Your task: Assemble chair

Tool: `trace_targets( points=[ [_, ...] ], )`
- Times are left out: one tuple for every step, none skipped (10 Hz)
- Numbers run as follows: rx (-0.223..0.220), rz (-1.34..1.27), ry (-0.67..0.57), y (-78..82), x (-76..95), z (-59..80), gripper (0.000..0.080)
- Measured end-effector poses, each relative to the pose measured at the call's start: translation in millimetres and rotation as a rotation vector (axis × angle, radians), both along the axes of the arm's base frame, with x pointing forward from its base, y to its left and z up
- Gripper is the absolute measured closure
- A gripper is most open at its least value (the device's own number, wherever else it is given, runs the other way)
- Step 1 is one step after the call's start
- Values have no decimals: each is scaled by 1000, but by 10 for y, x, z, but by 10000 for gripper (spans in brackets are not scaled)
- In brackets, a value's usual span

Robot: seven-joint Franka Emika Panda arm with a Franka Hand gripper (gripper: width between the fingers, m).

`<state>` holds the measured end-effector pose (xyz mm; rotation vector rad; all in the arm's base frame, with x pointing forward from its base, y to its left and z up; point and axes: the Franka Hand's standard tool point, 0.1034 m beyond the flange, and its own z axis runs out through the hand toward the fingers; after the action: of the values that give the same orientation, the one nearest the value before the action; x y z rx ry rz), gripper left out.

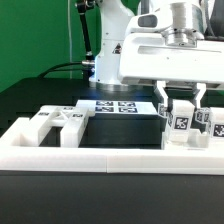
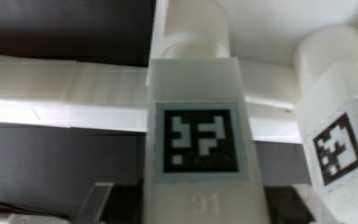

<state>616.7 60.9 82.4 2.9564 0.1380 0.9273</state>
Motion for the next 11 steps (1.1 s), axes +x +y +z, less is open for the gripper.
trace_targets(
  points=[
    [-1,2,6,-1,-9,-14,505],
    [-2,3,7,-1,-9,-15,297],
    [-4,5,7,-1,-10,-17,297],
    [-4,5,8,-2,-11,-19,181],
    [-6,6,8,-15,-12,-21,159],
    [-11,5,10,-58,-15,-25,159],
    [-11,7,8,-51,-11,-12,151],
    [-12,8,11,-50,-9,3,151],
    [-11,12,20,-60,3,67,151],
    [-10,16,26,-75,29,175,151],
    [-10,19,33,-92,49,261,151]
  ],
)
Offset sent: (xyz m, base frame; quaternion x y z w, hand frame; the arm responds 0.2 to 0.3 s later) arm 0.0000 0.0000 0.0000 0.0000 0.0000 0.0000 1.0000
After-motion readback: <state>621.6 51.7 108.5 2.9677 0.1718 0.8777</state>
